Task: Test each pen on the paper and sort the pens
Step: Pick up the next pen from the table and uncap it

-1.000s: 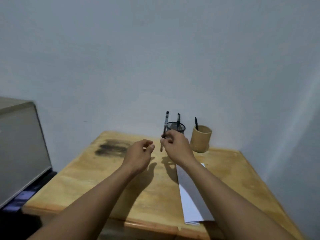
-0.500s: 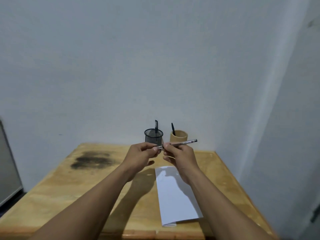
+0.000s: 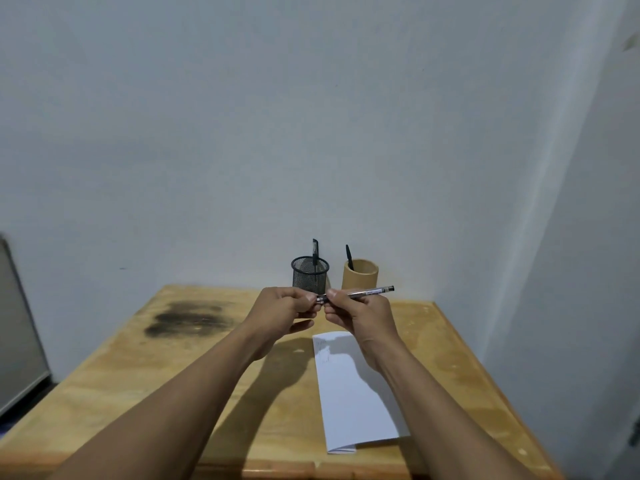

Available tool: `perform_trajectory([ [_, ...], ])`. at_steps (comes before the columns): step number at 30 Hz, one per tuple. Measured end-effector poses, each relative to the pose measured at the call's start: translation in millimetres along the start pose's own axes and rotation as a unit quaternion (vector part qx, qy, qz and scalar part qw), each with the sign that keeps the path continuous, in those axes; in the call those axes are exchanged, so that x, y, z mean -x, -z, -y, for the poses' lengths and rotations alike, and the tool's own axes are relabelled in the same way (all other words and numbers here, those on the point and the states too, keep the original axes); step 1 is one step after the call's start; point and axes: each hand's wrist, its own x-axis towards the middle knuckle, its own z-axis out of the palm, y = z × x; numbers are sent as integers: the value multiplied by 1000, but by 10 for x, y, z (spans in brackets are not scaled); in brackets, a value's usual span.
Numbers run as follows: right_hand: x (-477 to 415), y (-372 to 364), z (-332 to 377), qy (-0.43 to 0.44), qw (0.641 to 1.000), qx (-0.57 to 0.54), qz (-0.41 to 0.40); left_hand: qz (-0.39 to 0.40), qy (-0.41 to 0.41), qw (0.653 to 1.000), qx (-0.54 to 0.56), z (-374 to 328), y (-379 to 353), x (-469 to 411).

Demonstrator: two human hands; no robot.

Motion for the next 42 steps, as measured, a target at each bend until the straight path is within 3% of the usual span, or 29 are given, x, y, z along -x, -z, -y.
perform_trajectory([
  [10,8,-95,-173,17,1000,10,-19,-9,36,999,-1,57,78,-1],
  [24,-4,18,-122,-29,997,-64,-14,36,15,999,-9,42,21,-28],
  [42,18,-48,-154,12,1000,-1,-8,31,64,997,-15,44,116,-136],
])
